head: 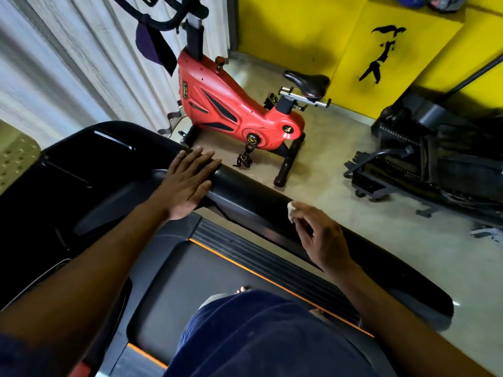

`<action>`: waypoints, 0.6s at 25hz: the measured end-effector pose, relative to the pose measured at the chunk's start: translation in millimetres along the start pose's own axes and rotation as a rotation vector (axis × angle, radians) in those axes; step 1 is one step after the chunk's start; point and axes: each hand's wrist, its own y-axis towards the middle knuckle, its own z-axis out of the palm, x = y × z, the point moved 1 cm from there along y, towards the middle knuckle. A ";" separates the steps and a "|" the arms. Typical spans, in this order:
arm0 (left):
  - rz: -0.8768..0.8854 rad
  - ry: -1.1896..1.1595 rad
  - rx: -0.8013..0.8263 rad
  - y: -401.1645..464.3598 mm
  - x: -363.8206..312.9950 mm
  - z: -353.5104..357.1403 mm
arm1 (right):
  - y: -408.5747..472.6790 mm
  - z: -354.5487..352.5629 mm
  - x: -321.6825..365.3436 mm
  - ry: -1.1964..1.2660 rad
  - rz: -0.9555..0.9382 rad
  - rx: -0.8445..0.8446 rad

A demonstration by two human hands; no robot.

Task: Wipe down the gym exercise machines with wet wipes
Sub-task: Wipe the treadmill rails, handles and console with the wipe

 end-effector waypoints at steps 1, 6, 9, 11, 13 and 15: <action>0.002 -0.001 0.011 -0.6 1.2 -1.2 | 18.5 4.8 3.9 0.014 0.095 -0.021; -0.083 0.100 0.070 -9.5 7.1 -11.5 | 67.1 43.2 45.2 0.042 -0.107 0.021; -0.242 0.104 0.079 -13.4 10.5 -12.3 | 33.3 32.0 31.7 0.036 -0.254 0.096; -0.239 0.080 0.093 -12.5 11.8 -10.0 | 31.1 26.9 22.3 0.033 -0.227 0.074; -0.238 0.078 0.085 -11.5 13.7 -7.1 | 54.8 35.2 28.7 0.039 -0.113 0.004; -0.247 0.063 0.079 -10.1 15.7 -5.9 | 90.3 53.2 47.9 0.075 -0.010 -0.038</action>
